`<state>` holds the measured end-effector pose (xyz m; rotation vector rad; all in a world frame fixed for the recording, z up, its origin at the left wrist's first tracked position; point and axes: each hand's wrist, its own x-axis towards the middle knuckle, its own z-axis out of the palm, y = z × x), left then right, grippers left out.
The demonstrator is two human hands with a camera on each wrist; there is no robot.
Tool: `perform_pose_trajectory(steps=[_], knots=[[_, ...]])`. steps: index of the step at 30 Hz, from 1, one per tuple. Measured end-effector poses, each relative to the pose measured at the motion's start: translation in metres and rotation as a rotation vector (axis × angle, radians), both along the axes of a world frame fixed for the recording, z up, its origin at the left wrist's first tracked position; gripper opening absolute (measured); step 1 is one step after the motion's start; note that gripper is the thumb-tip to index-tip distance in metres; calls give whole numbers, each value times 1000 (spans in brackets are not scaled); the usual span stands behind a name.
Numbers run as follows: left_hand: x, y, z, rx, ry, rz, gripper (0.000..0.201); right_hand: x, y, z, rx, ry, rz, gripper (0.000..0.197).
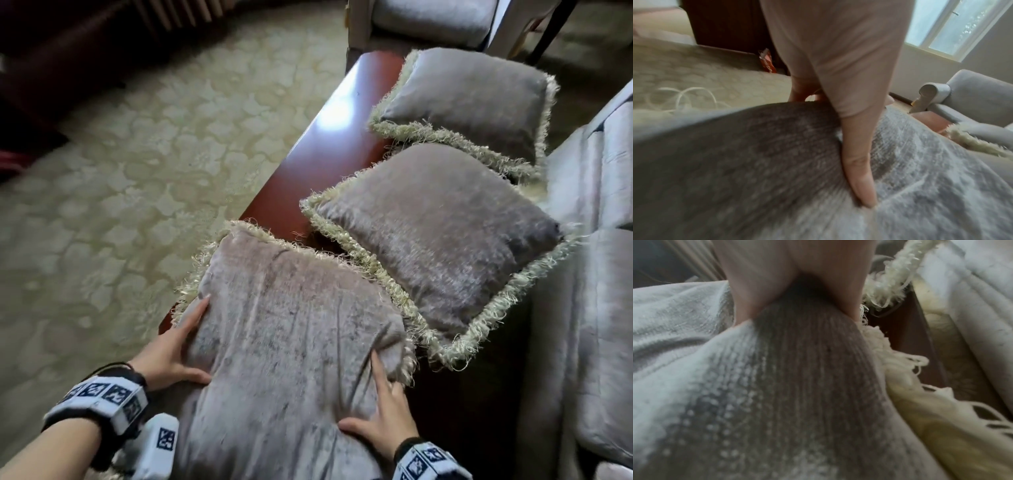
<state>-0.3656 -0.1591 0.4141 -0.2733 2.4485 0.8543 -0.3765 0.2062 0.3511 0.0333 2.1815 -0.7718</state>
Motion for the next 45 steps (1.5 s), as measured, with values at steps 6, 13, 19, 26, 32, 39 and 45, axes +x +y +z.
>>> perform_pose_trajectory(steps=[6, 13, 19, 26, 32, 39, 45], knots=[[38, -20, 70, -159, 102, 156, 127, -23, -33, 43, -121, 147, 149, 126], [23, 28, 127, -287, 277, 231, 118, -80, 7, 108, -141, 419, 218, 123], [-25, 127, 146, -229, 476, 206, 119, -121, 117, 153, -136, 571, 113, 127], [-89, 295, 149, -13, 611, 102, 119, -117, 304, 179, -46, 657, -94, 125], [-159, 479, 154, 75, 557, -146, 112, -82, 473, 188, 30, 660, -413, 122], [-249, 683, 142, 185, 562, -503, 119, -38, 627, 183, 55, 722, -841, 124], [-312, 853, 119, 326, 533, -774, 129, -9, 711, 184, 112, 724, -1165, 118]])
